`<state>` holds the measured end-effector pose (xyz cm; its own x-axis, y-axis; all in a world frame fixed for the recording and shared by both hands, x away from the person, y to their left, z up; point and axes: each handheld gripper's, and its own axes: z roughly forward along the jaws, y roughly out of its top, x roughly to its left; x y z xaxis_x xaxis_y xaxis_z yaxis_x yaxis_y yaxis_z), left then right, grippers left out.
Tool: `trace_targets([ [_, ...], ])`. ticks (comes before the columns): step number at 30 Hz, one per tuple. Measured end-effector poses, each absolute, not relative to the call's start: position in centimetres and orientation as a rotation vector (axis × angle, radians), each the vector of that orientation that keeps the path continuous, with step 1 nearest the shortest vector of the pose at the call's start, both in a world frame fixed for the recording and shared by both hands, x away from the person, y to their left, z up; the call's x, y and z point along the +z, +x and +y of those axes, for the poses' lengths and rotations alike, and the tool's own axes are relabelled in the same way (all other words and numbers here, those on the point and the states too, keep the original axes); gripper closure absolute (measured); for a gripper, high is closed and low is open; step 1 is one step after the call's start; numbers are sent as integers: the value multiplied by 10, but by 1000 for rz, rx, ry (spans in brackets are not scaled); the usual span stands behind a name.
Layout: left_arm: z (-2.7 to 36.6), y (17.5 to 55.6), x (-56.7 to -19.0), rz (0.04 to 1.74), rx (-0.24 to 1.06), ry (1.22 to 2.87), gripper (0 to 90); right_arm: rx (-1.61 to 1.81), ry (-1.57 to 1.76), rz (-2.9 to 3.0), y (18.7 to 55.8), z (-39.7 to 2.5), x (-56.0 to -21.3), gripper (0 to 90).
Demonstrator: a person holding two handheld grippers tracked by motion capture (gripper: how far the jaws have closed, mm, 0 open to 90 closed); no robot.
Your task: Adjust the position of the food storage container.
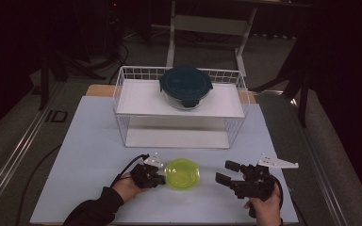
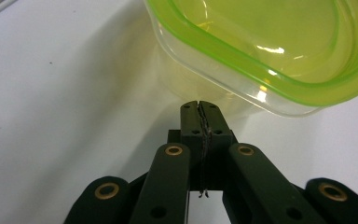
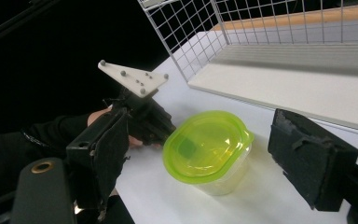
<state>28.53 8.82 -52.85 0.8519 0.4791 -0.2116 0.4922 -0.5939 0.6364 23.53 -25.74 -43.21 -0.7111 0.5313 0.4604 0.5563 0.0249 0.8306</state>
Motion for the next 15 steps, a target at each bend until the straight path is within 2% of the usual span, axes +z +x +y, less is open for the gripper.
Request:
trace_targets([
  [9, 113, 280, -518, 717, -41, 2227, 873, -1818, -1182, -2260, 235, -255, -433, 198],
  [12, 123, 274, -508, 733, -33, 2182, 767, -1804, -1183, -2271, 235, -254, -434, 197],
  [15, 131, 270, -499, 773, -40, 2124, 558, -1791, -1180, -2294, 236, -251, -436, 198],
])
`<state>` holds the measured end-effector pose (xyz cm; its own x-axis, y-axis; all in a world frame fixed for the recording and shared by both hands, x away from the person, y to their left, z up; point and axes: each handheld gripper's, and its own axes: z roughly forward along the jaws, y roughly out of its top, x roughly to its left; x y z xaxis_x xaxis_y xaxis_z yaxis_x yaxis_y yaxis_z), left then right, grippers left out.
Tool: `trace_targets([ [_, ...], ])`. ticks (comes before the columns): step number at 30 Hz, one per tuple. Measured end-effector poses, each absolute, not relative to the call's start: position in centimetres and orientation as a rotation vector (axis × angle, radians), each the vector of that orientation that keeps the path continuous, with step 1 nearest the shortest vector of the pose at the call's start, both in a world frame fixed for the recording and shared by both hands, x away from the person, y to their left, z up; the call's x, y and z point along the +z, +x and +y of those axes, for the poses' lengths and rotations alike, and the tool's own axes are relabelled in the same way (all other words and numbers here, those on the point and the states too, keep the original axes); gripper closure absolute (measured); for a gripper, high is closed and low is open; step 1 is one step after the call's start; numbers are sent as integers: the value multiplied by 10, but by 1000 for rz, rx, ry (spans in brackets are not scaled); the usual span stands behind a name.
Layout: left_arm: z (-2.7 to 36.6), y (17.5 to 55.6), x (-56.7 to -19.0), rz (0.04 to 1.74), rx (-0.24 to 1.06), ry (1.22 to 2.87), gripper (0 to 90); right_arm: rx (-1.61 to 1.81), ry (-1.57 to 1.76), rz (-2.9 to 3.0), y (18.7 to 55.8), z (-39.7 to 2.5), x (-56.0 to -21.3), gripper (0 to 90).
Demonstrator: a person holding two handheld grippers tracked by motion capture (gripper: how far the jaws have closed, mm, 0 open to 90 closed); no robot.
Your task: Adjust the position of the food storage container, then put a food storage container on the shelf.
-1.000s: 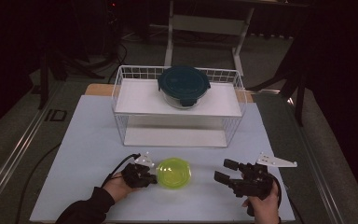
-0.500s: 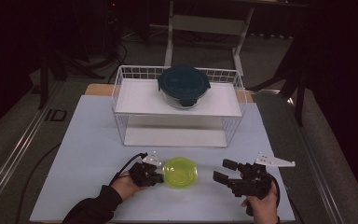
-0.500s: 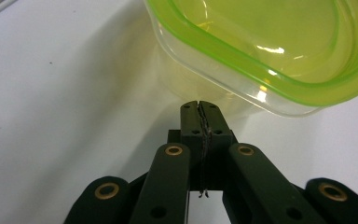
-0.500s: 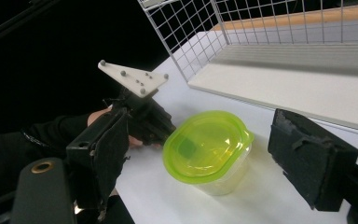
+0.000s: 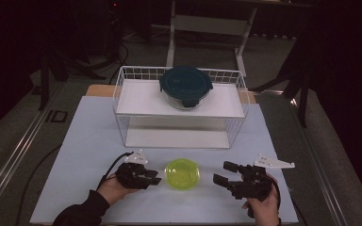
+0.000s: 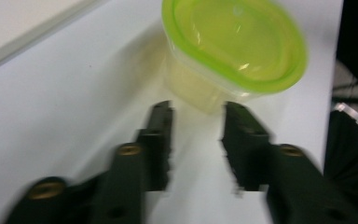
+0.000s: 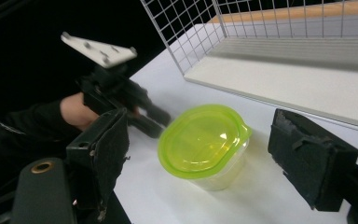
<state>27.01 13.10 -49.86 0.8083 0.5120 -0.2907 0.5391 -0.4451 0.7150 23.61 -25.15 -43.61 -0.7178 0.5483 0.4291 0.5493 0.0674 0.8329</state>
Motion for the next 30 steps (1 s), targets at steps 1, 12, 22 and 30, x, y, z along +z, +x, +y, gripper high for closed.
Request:
trace_targets([
  [1, 133, 269, -496, 784, -43, 2099, 492, -1789, -1180, -2299, 236, -251, -437, 198],
  [12, 126, 261, -475, 832, -65, 1991, 15, -1763, -1182, -2344, 239, -246, -443, 198],
  [22, 126, 266, -462, 913, -45, 1907, 12, -1762, -1148, -2430, 240, -240, -445, 191],
  [30, 121, 273, -469, 985, -97, 1915, 24, -1662, -1218, -2388, 251, -235, -452, 150],
])
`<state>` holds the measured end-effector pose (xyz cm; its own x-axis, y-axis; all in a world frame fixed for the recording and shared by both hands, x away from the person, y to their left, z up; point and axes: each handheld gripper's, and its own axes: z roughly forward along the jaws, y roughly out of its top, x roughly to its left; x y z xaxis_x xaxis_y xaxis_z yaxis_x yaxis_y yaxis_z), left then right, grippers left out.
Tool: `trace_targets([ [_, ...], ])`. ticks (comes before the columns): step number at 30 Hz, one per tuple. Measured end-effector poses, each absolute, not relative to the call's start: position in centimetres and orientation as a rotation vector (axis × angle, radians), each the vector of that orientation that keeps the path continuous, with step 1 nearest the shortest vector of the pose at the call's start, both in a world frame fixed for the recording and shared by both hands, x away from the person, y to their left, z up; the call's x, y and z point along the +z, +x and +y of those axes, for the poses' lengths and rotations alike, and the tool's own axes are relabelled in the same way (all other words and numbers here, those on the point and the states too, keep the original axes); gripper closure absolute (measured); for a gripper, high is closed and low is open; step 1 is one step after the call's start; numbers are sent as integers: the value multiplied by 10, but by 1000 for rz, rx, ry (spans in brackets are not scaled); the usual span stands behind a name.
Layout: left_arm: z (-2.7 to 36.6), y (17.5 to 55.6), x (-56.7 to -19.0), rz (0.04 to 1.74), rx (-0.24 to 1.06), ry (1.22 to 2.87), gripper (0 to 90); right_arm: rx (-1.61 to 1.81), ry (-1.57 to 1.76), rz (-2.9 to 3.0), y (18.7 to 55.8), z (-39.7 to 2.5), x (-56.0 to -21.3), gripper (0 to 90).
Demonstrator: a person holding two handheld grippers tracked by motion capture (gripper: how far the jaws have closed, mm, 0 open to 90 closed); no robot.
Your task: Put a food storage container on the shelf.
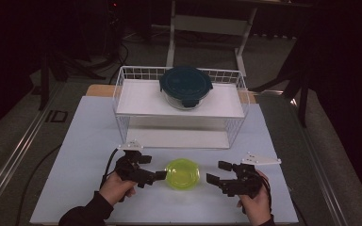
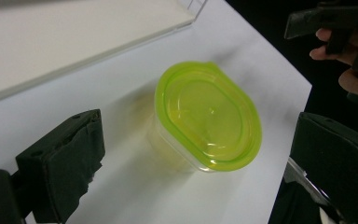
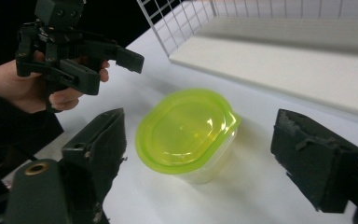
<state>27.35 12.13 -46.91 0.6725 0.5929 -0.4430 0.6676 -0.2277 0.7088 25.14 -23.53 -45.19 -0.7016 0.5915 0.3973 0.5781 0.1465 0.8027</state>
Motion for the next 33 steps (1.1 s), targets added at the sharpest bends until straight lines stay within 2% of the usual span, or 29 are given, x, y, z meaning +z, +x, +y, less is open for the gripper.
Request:
trace_targets([
  [8, 119, 284, -475, 1098, -239, 1885, 27, 1610, 1335, 2397, 267, -225, -459, 140],
  [11, 118, 287, -478, 1149, -273, 1863, 67, 1610, 1412, 2422, 273, -223, -464, 157],
  [13, 118, 289, -482, 1181, -286, 1857, 147, 1603, 1469, 2436, 277, -221, -468, 166],
  [15, 117, 290, -486, 1209, -320, 1839, 164, 1592, 1534, 2441, 281, -221, -473, 189],
  [19, 113, 291, -492, 1273, -360, 1832, 236, 1566, 1643, 2453, 286, -219, -481, 278],
  [20, 112, 291, -493, 1276, -374, 1829, 256, 1560, 1670, 2455, 286, -218, -483, 324],
  [22, 112, 291, -496, 1294, -413, 1801, 261, 1550, 1717, 2469, 288, -217, -486, 375],
  [23, 112, 291, -497, 1295, -432, 1793, 300, 1539, 1747, 2472, 289, -216, -488, 422],
  [33, 110, 291, -508, 1301, -514, 1769, 571, 1438, 1924, 2523, 298, -208, -503, 583],
])
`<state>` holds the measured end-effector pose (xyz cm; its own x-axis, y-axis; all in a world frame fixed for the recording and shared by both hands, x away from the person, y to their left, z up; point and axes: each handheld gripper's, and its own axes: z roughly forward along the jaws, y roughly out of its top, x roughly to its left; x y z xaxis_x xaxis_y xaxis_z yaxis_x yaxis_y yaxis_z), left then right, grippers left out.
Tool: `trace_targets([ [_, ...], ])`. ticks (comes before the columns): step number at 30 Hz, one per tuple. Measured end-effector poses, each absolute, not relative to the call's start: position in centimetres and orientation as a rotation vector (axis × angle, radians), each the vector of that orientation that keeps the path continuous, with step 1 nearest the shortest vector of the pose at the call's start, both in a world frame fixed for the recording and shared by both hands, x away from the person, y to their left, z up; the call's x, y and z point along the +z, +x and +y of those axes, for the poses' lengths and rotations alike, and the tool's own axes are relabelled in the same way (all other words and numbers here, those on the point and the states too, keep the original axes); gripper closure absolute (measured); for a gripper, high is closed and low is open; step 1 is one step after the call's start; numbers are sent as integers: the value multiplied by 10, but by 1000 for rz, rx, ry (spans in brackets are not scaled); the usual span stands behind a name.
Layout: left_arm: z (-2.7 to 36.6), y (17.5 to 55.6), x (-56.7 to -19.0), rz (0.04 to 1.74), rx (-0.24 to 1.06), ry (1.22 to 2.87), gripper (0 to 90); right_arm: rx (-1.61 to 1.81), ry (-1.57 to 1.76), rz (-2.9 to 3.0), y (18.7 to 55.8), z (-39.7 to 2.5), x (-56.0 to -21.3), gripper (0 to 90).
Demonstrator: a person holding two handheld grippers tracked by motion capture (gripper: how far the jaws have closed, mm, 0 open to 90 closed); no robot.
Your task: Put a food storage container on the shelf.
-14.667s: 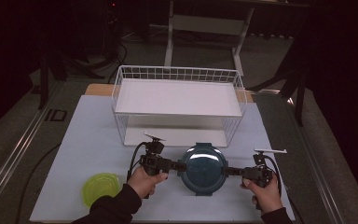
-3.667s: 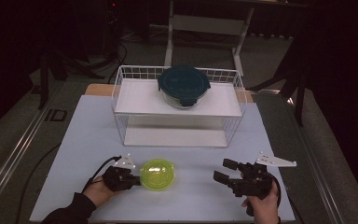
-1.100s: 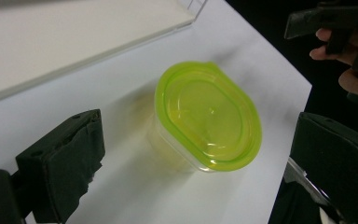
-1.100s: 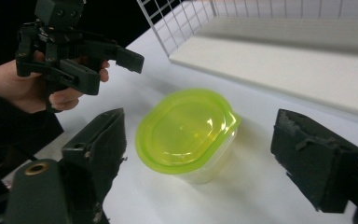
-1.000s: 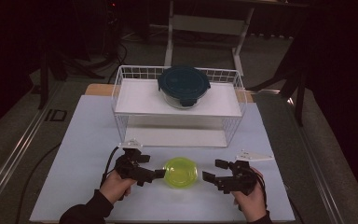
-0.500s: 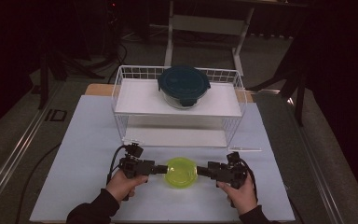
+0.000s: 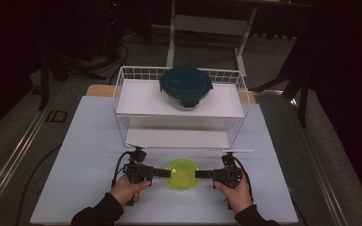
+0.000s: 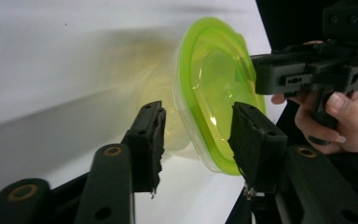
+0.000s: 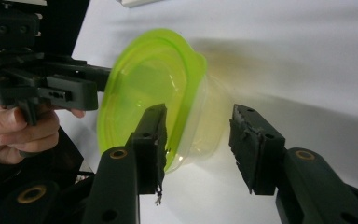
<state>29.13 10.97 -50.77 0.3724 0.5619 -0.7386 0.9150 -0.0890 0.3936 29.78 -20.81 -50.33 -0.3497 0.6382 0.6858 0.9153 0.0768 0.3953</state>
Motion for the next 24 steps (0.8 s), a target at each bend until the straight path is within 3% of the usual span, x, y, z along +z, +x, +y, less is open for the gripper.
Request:
trace_targets([
  [4, 110, 290, -509, 1298, -515, 1752, 700, -1143, -1537, -1980, 299, -208, -504, 691],
  [6, 110, 290, -509, 1288, -504, 1761, 706, -1137, -1523, -1972, 298, -206, -503, 746],
  [17, 108, 285, -510, 1321, -548, 1747, 760, -1134, -1510, -1972, 291, -203, -500, 780],
  [24, 108, 278, -504, 1336, -502, 1767, 800, -1156, -1531, -2035, 282, -197, -490, 812],
])
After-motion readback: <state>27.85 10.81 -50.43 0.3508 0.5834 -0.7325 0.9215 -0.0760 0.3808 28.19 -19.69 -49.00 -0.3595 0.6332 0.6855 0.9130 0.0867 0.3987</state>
